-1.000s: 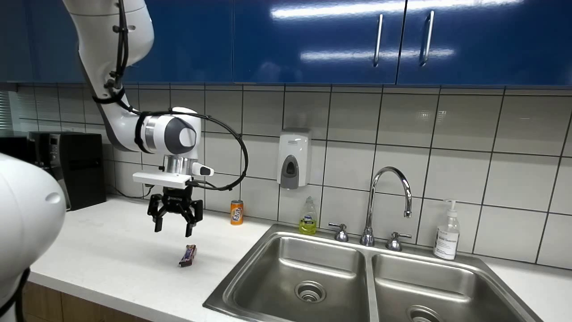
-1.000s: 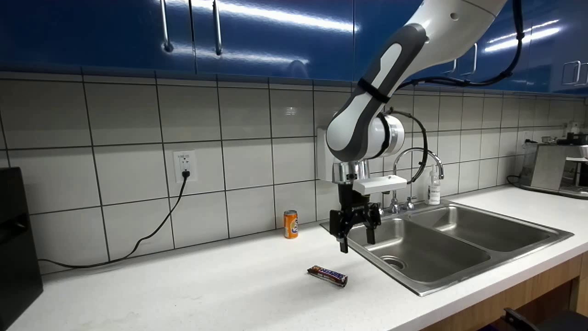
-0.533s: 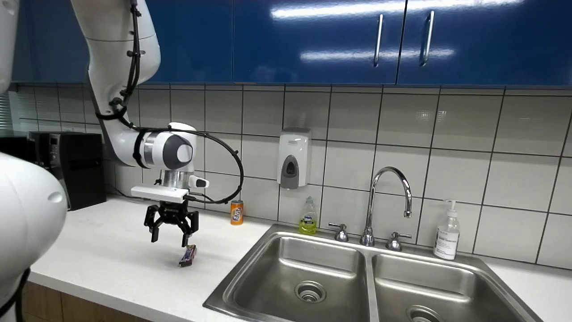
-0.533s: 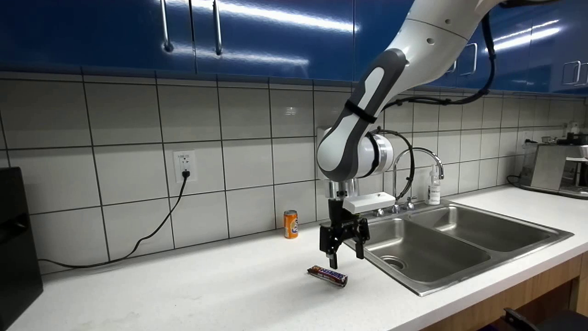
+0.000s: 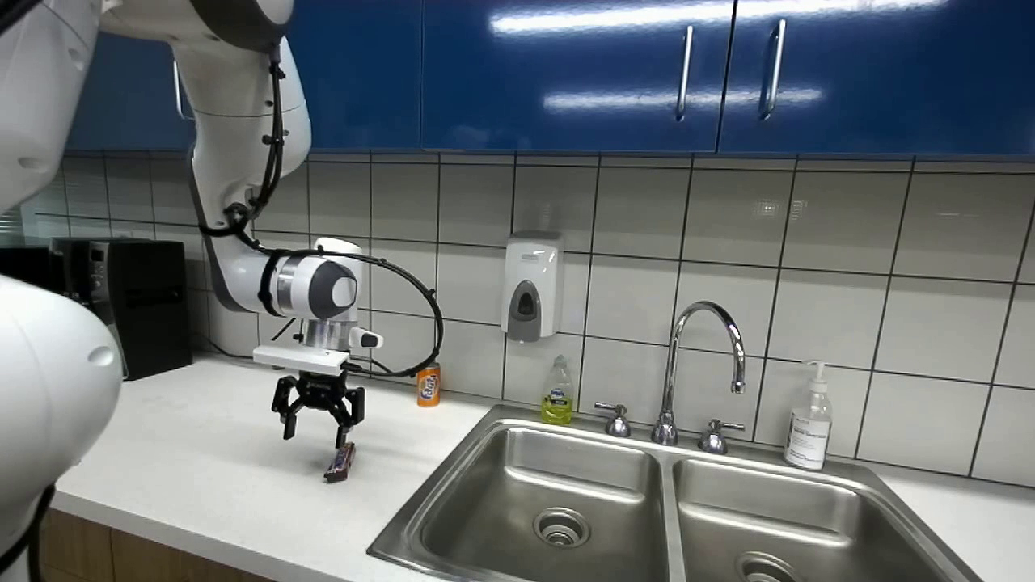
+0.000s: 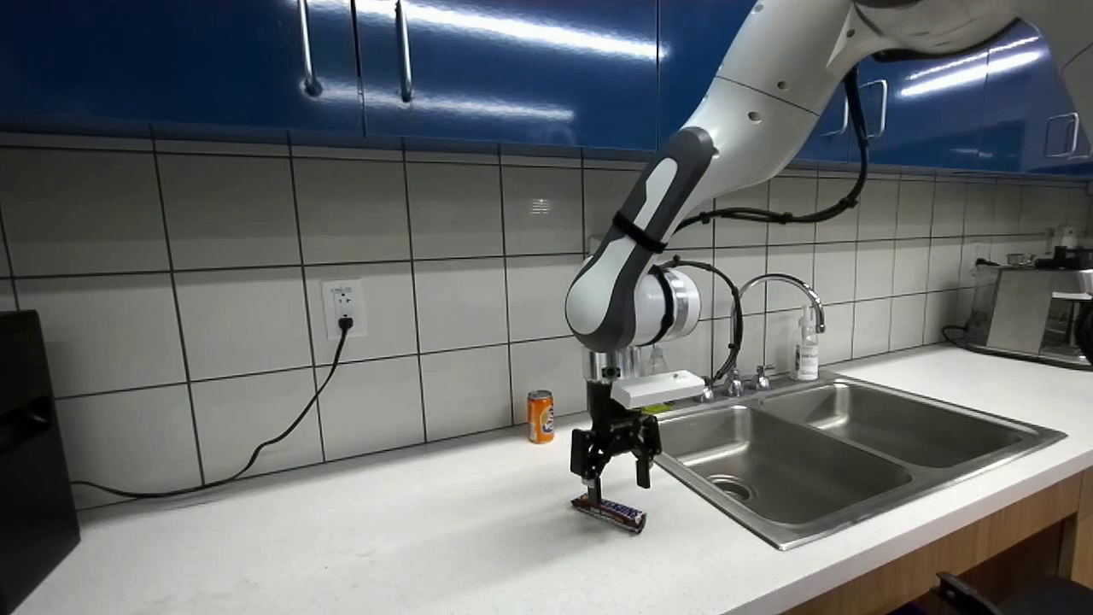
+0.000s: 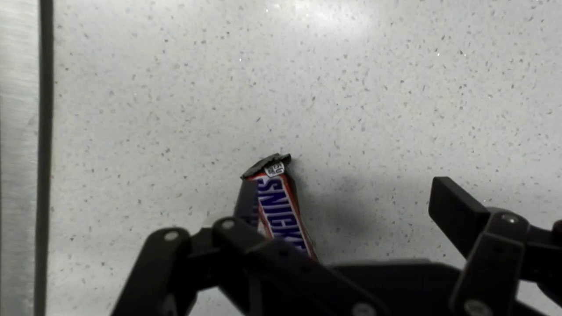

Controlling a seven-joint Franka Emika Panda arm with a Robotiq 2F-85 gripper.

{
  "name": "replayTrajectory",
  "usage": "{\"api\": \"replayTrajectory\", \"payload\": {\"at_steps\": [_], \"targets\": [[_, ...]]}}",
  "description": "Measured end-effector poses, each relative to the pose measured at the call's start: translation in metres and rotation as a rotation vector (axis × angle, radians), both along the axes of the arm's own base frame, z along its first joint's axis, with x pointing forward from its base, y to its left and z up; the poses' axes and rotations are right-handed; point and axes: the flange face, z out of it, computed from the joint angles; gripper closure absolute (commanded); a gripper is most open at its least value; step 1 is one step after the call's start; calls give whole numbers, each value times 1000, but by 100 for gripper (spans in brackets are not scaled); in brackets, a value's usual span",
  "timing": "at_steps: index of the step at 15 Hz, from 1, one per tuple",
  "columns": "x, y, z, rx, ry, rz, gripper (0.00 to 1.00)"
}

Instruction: Put the snickers bar in the sink

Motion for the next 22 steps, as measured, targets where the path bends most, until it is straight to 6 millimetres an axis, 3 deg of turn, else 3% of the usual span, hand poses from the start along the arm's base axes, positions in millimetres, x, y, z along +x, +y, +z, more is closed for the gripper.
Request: {"api": "replayTrajectory", "payload": {"at_steps": [6,14,22], "targets": [[23,6,-15,7,-2,0,0],[24,6,-16,8,-1,2,0],[27,4,-25,41,-31,149,0]]}}
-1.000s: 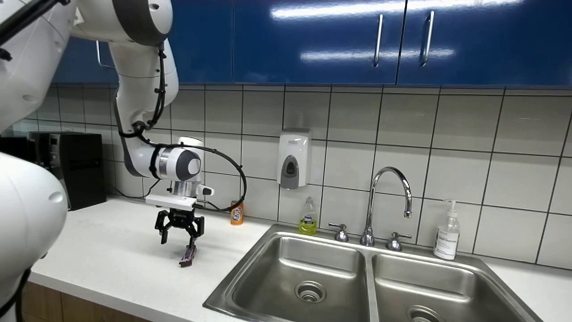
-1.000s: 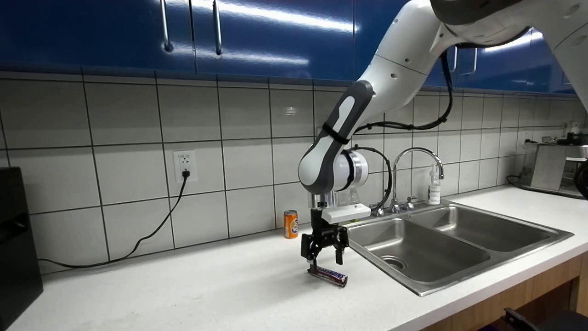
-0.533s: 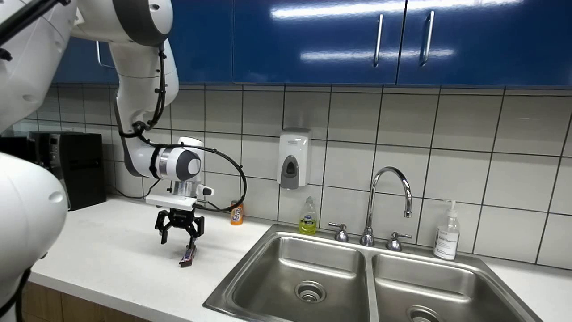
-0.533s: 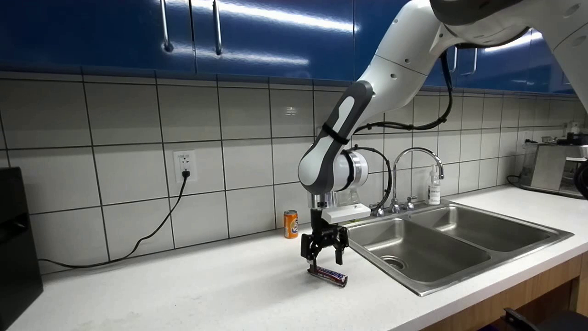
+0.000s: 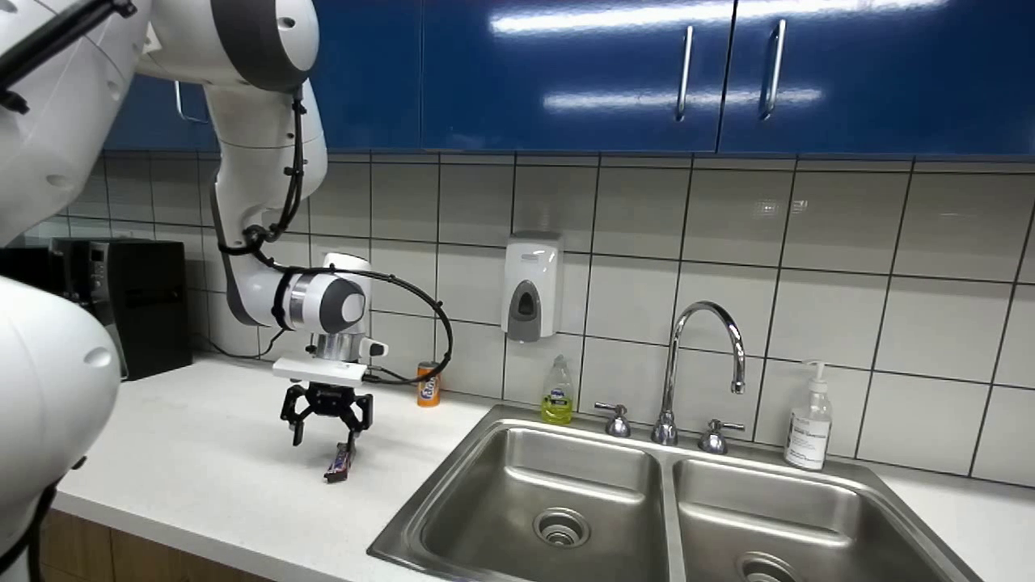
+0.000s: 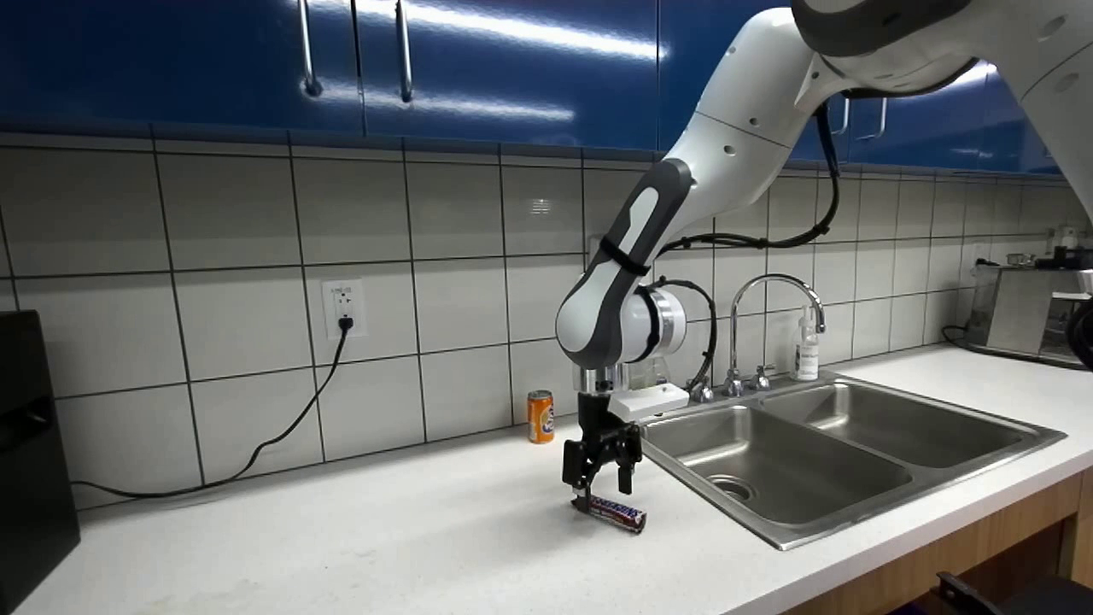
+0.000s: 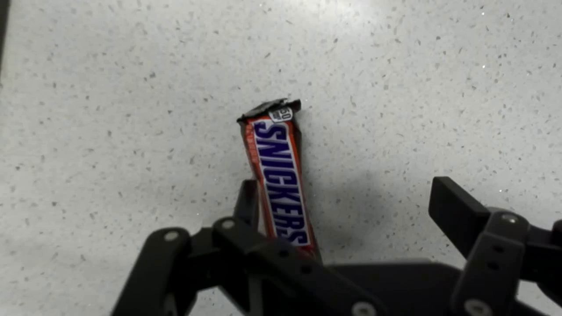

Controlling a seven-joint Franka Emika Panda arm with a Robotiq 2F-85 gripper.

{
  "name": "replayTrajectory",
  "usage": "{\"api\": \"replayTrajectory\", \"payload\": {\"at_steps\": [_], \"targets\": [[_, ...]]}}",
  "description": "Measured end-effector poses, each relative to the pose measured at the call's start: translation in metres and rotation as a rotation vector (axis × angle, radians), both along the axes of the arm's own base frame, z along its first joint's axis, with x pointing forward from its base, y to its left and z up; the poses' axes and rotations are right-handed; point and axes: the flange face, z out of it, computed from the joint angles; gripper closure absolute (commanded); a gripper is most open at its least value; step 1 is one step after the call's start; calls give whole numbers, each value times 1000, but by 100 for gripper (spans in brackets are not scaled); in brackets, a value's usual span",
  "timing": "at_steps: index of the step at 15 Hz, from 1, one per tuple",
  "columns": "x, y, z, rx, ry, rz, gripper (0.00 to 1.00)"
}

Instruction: Put the snickers bar in the sink

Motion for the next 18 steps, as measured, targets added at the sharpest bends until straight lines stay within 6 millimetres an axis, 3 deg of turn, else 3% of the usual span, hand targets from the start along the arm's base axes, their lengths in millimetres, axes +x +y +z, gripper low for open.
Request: {"api": "replayTrajectory", "payload": {"at_steps": [18], "targets": [[7,-13,-16,-4,-52,101,0]]}}
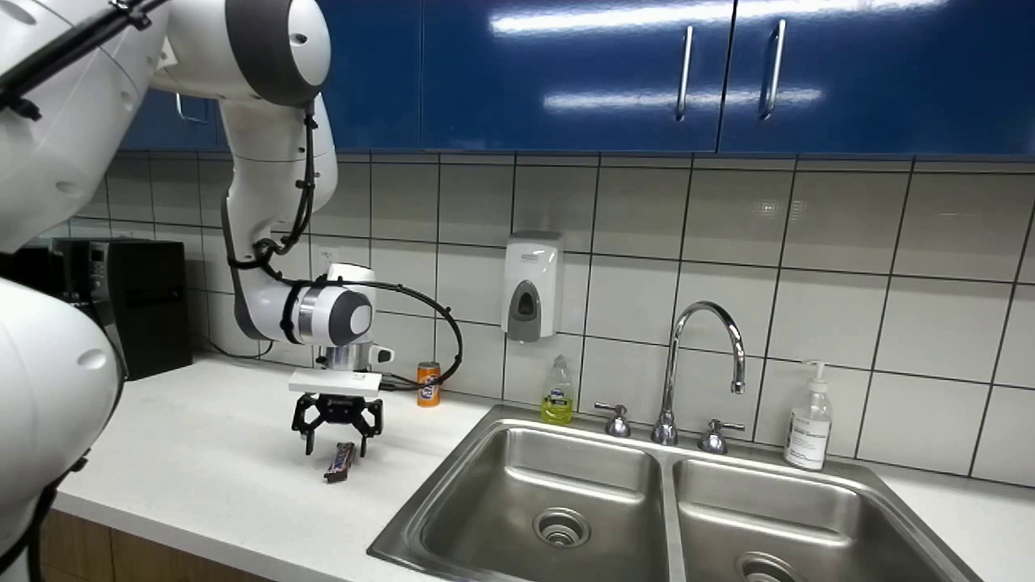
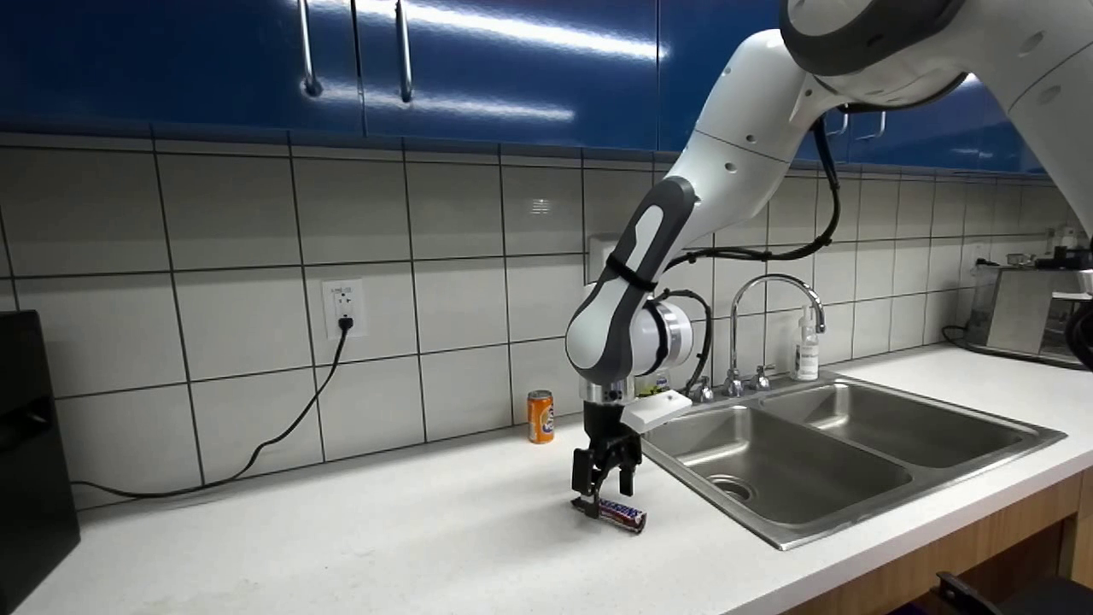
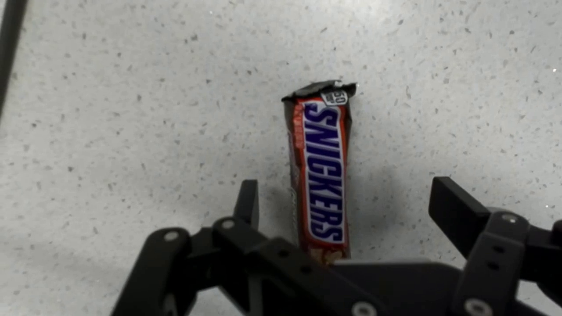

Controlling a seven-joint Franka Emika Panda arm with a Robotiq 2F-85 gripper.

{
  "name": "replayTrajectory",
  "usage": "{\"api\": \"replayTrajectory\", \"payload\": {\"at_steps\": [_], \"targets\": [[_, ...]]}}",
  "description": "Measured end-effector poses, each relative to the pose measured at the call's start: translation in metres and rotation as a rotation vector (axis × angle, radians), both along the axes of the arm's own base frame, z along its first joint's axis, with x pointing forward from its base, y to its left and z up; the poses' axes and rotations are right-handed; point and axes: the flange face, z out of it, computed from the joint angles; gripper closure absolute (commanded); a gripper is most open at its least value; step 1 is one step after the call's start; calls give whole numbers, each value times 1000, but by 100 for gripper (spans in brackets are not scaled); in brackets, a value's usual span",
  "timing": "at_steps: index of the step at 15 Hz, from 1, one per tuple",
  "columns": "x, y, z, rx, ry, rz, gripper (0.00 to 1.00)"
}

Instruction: Put the snickers bar in the sink

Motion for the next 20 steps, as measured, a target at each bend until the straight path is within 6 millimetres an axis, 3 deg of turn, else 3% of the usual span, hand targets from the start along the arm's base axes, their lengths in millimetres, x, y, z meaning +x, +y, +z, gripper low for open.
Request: {"api": "replayTrajectory", "payload": {"at_steps": [10,11,12,20], "targets": [[1,-7,-10,0,0,-12,0],[2,-7,-10,0,0,-13,8],[2,-8,-11,0,0,-14,26],[5,-13,-13,0,0,-24,88]]}}
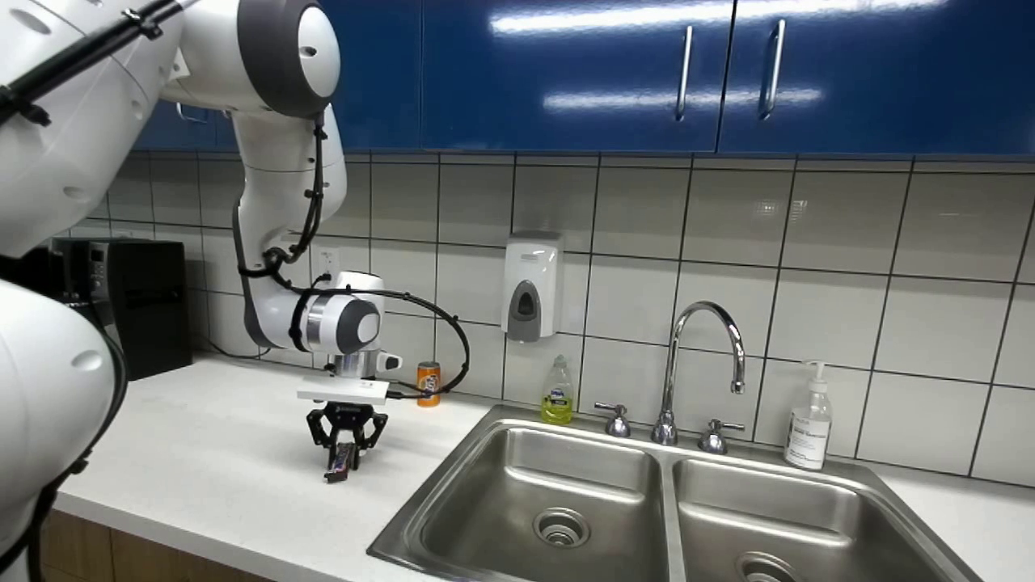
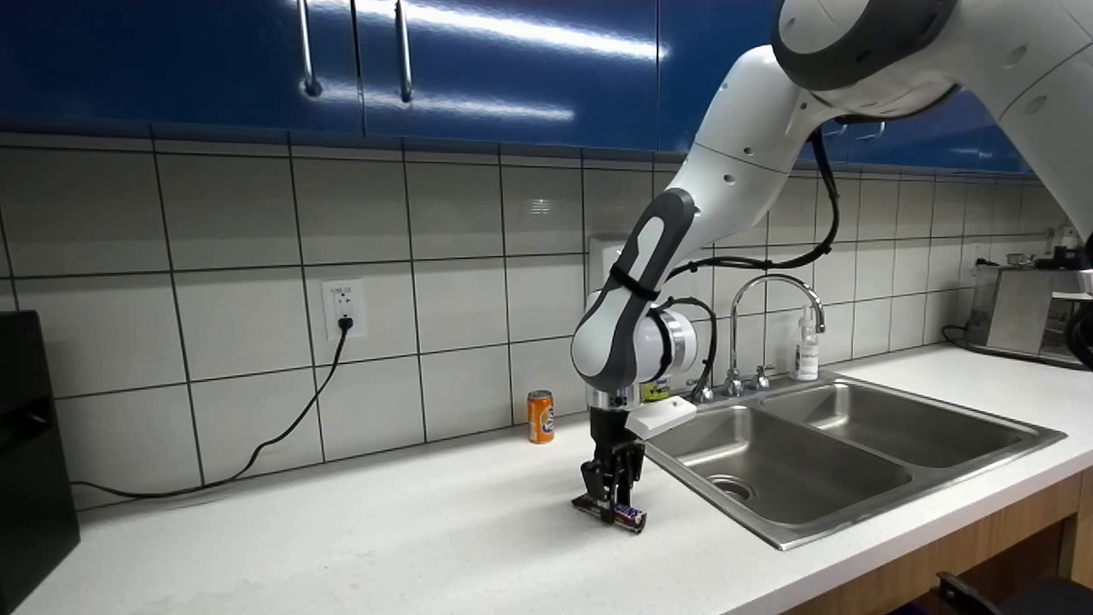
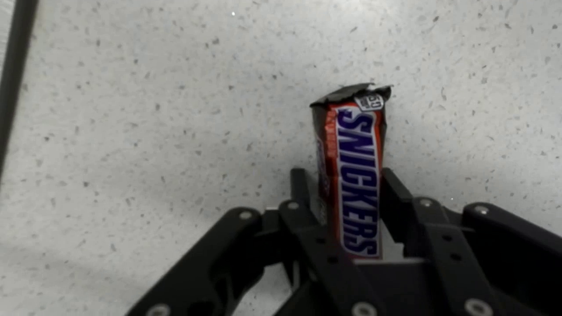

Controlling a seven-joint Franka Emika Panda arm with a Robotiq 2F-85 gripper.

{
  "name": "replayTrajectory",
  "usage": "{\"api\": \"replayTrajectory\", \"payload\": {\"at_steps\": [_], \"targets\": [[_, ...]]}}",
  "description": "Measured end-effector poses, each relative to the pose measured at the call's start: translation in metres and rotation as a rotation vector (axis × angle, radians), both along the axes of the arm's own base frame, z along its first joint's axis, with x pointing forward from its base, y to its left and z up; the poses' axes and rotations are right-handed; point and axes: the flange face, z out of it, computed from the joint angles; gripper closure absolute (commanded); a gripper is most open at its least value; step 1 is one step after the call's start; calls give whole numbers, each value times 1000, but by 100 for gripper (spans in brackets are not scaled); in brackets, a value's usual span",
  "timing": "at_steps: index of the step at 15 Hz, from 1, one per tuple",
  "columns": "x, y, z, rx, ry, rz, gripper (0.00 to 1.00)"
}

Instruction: Put the snickers bar in the sink

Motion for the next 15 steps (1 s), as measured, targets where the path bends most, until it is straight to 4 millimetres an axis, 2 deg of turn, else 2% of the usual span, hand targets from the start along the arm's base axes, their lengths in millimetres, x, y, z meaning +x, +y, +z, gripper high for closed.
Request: {"api": "replayTrajectory", "payload": {"at_steps": [1,10,15], "targets": [[1,-2,0,0,-1,-3,95],[3,-2,2,0,-6,-20,93],[8,4,10,0,-21,-36,93]]}}
